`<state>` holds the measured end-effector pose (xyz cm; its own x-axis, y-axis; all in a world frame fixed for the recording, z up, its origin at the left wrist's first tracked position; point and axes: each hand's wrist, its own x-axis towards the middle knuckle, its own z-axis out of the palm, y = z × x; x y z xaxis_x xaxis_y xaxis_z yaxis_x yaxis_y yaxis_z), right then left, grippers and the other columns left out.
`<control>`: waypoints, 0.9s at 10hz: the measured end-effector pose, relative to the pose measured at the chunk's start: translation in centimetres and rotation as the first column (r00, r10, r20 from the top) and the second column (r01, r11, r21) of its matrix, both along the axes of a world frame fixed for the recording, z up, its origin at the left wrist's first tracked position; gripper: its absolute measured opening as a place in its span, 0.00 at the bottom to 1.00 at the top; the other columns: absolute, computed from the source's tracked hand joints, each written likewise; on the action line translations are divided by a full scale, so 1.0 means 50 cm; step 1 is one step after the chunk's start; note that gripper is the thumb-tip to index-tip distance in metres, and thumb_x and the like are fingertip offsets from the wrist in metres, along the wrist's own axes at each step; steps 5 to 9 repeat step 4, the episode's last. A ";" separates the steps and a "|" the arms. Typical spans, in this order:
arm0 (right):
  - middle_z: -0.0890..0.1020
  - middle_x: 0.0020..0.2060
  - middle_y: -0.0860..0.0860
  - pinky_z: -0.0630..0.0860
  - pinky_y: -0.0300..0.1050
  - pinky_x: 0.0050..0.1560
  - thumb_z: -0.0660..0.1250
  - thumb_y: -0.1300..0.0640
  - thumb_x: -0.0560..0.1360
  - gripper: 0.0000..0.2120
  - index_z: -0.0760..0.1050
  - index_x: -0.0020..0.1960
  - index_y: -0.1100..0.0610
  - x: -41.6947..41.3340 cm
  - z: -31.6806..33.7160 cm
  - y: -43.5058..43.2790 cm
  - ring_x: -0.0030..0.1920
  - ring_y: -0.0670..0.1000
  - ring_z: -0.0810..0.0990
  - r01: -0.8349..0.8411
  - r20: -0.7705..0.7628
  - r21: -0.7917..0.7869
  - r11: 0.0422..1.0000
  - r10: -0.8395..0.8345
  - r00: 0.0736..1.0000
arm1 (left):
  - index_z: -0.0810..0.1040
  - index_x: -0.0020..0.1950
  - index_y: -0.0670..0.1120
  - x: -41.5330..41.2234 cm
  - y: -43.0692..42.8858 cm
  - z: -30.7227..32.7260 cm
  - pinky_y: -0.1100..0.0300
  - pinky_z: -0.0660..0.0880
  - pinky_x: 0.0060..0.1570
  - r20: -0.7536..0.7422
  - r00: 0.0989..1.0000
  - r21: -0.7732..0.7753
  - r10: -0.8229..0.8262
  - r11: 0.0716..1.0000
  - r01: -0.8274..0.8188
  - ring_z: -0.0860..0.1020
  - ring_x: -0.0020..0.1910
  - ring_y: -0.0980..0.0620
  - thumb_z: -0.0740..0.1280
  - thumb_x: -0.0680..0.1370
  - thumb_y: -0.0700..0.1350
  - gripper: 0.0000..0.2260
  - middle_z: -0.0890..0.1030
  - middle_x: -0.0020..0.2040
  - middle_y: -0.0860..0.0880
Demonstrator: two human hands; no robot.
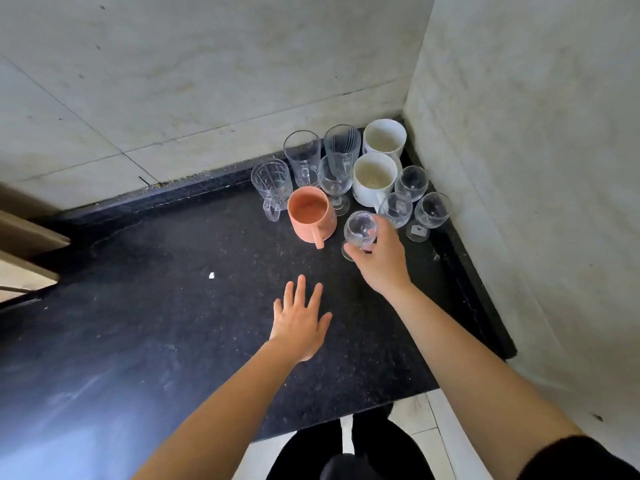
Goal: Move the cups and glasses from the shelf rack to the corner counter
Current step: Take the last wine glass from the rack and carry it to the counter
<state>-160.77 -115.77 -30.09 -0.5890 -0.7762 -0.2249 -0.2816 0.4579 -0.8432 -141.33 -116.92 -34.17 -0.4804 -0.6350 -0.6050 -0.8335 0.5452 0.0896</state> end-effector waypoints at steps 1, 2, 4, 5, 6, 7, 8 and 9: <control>0.75 0.68 0.53 0.74 0.52 0.68 0.76 0.56 0.74 0.31 0.68 0.73 0.56 -0.001 -0.017 -0.047 0.69 0.54 0.73 0.003 -0.069 0.011 1.000 -0.002 0.998 | 0.43 0.81 0.55 0.001 -0.020 -0.016 0.37 0.48 0.76 0.025 0.999 0.014 -0.047 0.999 0.047 0.41 0.80 0.38 0.45 0.83 0.63 0.29 0.40 0.82 0.46; 0.74 0.70 0.54 0.73 0.53 0.70 0.75 0.58 0.75 0.32 0.66 0.75 0.58 0.004 -0.020 -0.076 0.71 0.55 0.72 -0.009 -0.085 0.019 1.000 0.011 0.996 | 0.44 0.81 0.55 0.002 -0.028 -0.027 0.36 0.48 0.76 0.043 0.996 0.035 -0.073 0.997 0.072 0.40 0.80 0.38 0.45 0.83 0.63 0.29 0.40 0.82 0.46; 0.71 0.73 0.54 0.72 0.50 0.70 0.76 0.54 0.75 0.37 0.61 0.78 0.55 0.009 -0.023 -0.094 0.73 0.54 0.71 -0.007 -0.080 0.060 0.998 0.012 0.997 | 0.43 0.81 0.57 0.002 -0.035 -0.032 0.36 0.48 0.75 0.034 0.996 0.059 -0.078 0.995 0.075 0.40 0.80 0.38 0.46 0.82 0.64 0.29 0.39 0.82 0.47; 0.71 0.73 0.54 0.72 0.50 0.70 0.76 0.54 0.75 0.37 0.61 0.78 0.55 0.009 -0.023 -0.094 0.73 0.54 0.71 -0.007 -0.080 0.060 0.998 0.012 0.997 | 0.43 0.81 0.57 0.002 -0.035 -0.032 0.36 0.48 0.75 0.034 0.996 0.059 -0.078 0.995 0.075 0.40 0.80 0.38 0.46 0.82 0.64 0.29 0.39 0.82 0.47; 0.71 0.73 0.54 0.72 0.50 0.70 0.76 0.54 0.75 0.37 0.61 0.78 0.55 0.009 -0.023 -0.094 0.73 0.54 0.71 -0.007 -0.080 0.060 0.998 0.012 0.997 | 0.43 0.81 0.57 0.002 -0.035 -0.032 0.36 0.48 0.75 0.034 0.996 0.059 -0.078 0.995 0.075 0.40 0.80 0.38 0.46 0.82 0.64 0.29 0.39 0.82 0.47; 0.71 0.73 0.54 0.72 0.50 0.70 0.76 0.54 0.75 0.37 0.61 0.78 0.55 0.009 -0.023 -0.094 0.73 0.54 0.71 -0.007 -0.080 0.060 0.998 0.012 0.997 | 0.43 0.81 0.57 0.002 -0.035 -0.032 0.36 0.48 0.75 0.034 0.996 0.059 -0.078 0.995 0.075 0.40 0.80 0.38 0.46 0.82 0.64 0.29 0.39 0.82 0.47; 0.71 0.73 0.54 0.72 0.50 0.70 0.76 0.54 0.75 0.37 0.61 0.78 0.55 0.009 -0.023 -0.094 0.73 0.54 0.71 -0.007 -0.080 0.060 0.998 0.012 0.997 | 0.43 0.81 0.57 0.002 -0.035 -0.032 0.36 0.48 0.75 0.034 0.996 0.059 -0.078 0.995 0.075 0.40 0.80 0.38 0.46 0.82 0.64 0.29 0.39 0.82 0.47; 0.71 0.73 0.54 0.72 0.50 0.70 0.76 0.54 0.75 0.37 0.61 0.78 0.55 0.009 -0.023 -0.094 0.73 0.54 0.71 -0.007 -0.080 0.060 0.998 0.012 0.997 | 0.43 0.81 0.57 0.002 -0.035 -0.032 0.36 0.48 0.75 0.034 0.996 0.059 -0.078 0.995 0.075 0.40 0.80 0.38 0.46 0.82 0.64 0.29 0.39 0.82 0.47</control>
